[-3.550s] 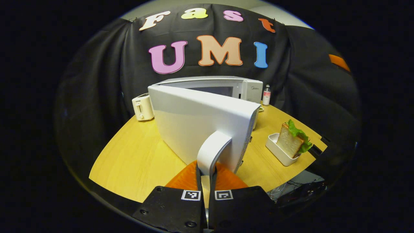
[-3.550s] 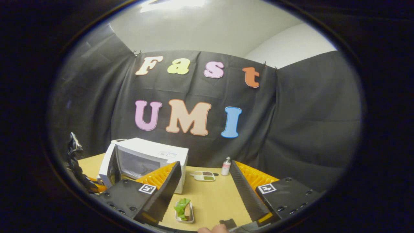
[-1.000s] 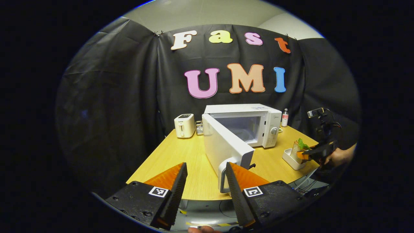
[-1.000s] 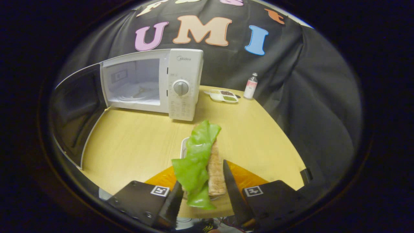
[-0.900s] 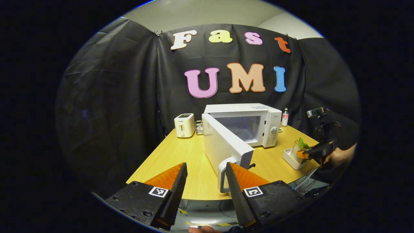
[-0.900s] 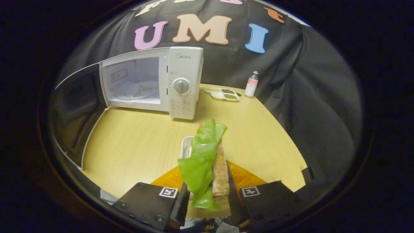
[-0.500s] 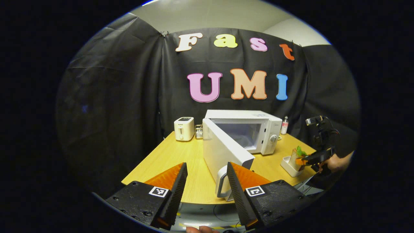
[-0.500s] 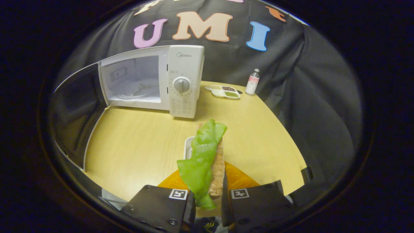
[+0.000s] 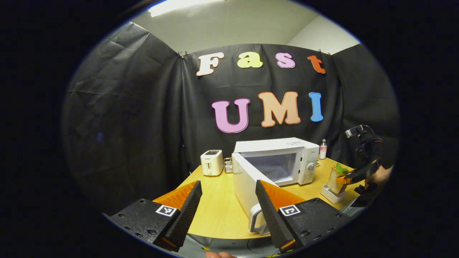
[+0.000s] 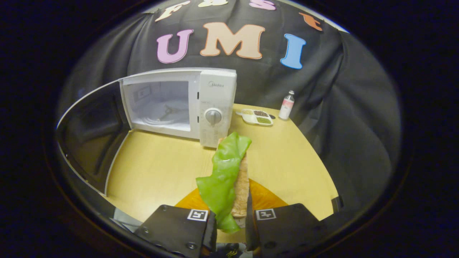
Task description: Open the microwave oven with the left hand, put the food in, and close the microwave oven.
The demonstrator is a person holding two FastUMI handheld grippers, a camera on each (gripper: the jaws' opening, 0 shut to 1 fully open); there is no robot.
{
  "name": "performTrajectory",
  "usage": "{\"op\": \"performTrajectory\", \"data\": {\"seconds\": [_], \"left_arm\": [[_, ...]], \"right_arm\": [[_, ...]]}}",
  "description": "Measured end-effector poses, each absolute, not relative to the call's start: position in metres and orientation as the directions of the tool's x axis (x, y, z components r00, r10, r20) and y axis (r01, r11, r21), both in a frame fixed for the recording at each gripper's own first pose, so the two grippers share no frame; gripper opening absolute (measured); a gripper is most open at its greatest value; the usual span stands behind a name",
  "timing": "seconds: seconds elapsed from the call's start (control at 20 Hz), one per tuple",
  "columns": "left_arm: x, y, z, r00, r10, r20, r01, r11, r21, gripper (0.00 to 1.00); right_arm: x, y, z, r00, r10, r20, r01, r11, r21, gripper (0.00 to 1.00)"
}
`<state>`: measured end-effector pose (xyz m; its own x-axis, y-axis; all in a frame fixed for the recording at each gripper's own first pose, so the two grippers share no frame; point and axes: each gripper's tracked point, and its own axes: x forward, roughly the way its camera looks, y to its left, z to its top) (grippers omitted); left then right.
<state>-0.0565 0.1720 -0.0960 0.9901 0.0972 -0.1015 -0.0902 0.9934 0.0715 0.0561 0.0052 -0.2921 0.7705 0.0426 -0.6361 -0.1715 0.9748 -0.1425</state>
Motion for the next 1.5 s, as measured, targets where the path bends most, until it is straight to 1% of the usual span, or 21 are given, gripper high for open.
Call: {"op": "performTrajectory", "data": {"seconds": [0.05, 0.1, 0.15, 0.3, 0.35, 0.45, 0.5, 0.55, 0.6, 0.65, 0.7, 0.85, 0.9, 0.95, 1.0, 1.05, 1.1, 1.2, 1.4, 1.45, 1.5], "left_arm": [[-0.055, 0.172, -0.094, 0.990, 0.100, -0.100, -0.093, 0.993, 0.072, 0.89], [-0.054, 0.172, -0.094, 0.990, 0.101, -0.096, -0.093, 0.993, 0.079, 0.88], [-0.053, 0.172, -0.094, 0.990, 0.102, -0.094, -0.094, 0.992, 0.090, 0.87], [-0.057, 0.174, -0.094, 0.989, 0.109, -0.099, -0.100, 0.991, 0.093, 0.86], [-0.058, 0.176, -0.095, 0.988, 0.116, -0.104, -0.106, 0.990, 0.090, 0.87], [-0.063, 0.182, -0.098, 0.984, 0.137, -0.114, -0.126, 0.987, 0.095, 0.87], [-0.066, 0.186, -0.098, 0.982, 0.149, -0.117, -0.137, 0.985, 0.101, 0.86], [-0.068, 0.190, -0.097, 0.979, 0.163, -0.119, -0.150, 0.982, 0.111, 0.87], [-0.072, 0.195, -0.096, 0.977, 0.178, -0.119, -0.164, 0.979, 0.123, 0.87], [-0.076, 0.200, -0.094, 0.974, 0.193, -0.117, -0.177, 0.975, 0.132, 0.87], [-0.079, 0.202, -0.093, 0.972, 0.205, -0.114, -0.189, 0.972, 0.136, 0.86], [-0.091, 0.210, -0.088, 0.963, 0.242, -0.116, -0.228, 0.966, 0.121, 0.86], [-0.094, 0.209, -0.085, 0.963, 0.249, -0.106, -0.238, 0.966, 0.103, 0.86], [-0.095, 0.210, -0.080, 0.961, 0.258, -0.098, -0.250, 0.964, 0.088, 0.87], [-0.097, 0.210, -0.080, 0.959, 0.266, -0.097, -0.259, 0.963, 0.079, 0.86], [-0.099, 0.210, -0.077, 0.957, 0.276, -0.094, -0.269, 0.960, 0.074, 0.86], [-0.099, 0.211, -0.077, 0.955, 0.280, -0.098, -0.274, 0.959, 0.073, 0.86], [-0.102, 0.209, -0.076, 0.954, 0.279, -0.105, -0.272, 0.959, 0.082, 0.87], [-0.106, 0.210, -0.081, 0.953, 0.273, -0.132, -0.259, 0.959, 0.113, 0.86], [-0.106, 0.210, -0.083, 0.951, 0.275, -0.140, -0.260, 0.959, 0.112, 0.86], [-0.106, 0.209, -0.084, 0.950, 0.275, -0.149, -0.261, 0.959, 0.109, 0.86]], "right_arm": [[0.059, 0.008, -0.285, 0.776, 0.050, -0.629, -0.168, 0.977, -0.130, 0.34], [0.062, 0.012, -0.280, 0.778, 0.061, -0.626, -0.163, 0.981, -0.107, 0.29], [0.065, 0.017, -0.276, 0.778, 0.075, -0.624, -0.156, 0.985, -0.075, 0.34], [0.075, 0.035, -0.262, 0.782, 0.118, -0.612, -0.124, 0.992, 0.033, 0.34], [0.078, 0.043, -0.258, 0.783, 0.138, -0.606, -0.119, 0.990, 0.072, 0.29], [0.082, 0.060, -0.254, 0.780, 0.183, -0.599, -0.111, 0.981, 0.156, 0.29], [0.083, 0.069, -0.252, 0.775, 0.207, -0.597, -0.107, 0.974, 0.199, 0.34], [0.085, 0.079, -0.254, 0.767, 0.231, -0.598, -0.105, 0.965, 0.239, 0.29], [0.085, 0.088, -0.254, 0.758, 0.255, -0.601, -0.103, 0.956, 0.276, 0.34], [0.084, 0.099, -0.254, 0.748, 0.278, -0.602, -0.100, 0.945, 0.312, 0.29], [0.086, 0.108, -0.256, 0.740, 0.296, -0.604, -0.093, 0.935, 0.344, 0.34], [0.088, 0.133, -0.267, 0.707, 0.340, -0.620, -0.060, 0.903, 0.426, 0.34], [0.087, 0.141, -0.272, 0.687, 0.355, -0.634, -0.039, 0.890, 0.455, 0.29], [0.088, 0.150, -0.276, 0.672, 0.370, -0.641, -0.010, 0.871, 0.492, 0.29], [0.090, 0.158, -0.281, 0.658, 0.382, -0.649, 0.026, 0.849, 0.527, 0.34], [0.091, 0.167, -0.287, 0.644, 0.395, -0.655, 0.065, 0.825, 0.561, 0.29], [0.093, 0.177, -0.291, 0.634, 0.408, -0.657, 0.098, 0.800, 0.591, 0.34], [0.098, 0.195, -0.297, 0.615, 0.430, -0.661, 0.161, 0.753, 0.639, 0.34], [0.121, 0.238, -0.297, 0.627, 0.479, -0.614, 0.242, 0.630, 0.738, 0.33], [0.127, 0.246, -0.300, 0.632, 0.481, -0.608, 0.271, 0.598, 0.755, 0.29], [0.135, 0.254, -0.303, 0.638, 0.480, -0.603, 0.305, 0.562, 0.769, 0.33]]}}
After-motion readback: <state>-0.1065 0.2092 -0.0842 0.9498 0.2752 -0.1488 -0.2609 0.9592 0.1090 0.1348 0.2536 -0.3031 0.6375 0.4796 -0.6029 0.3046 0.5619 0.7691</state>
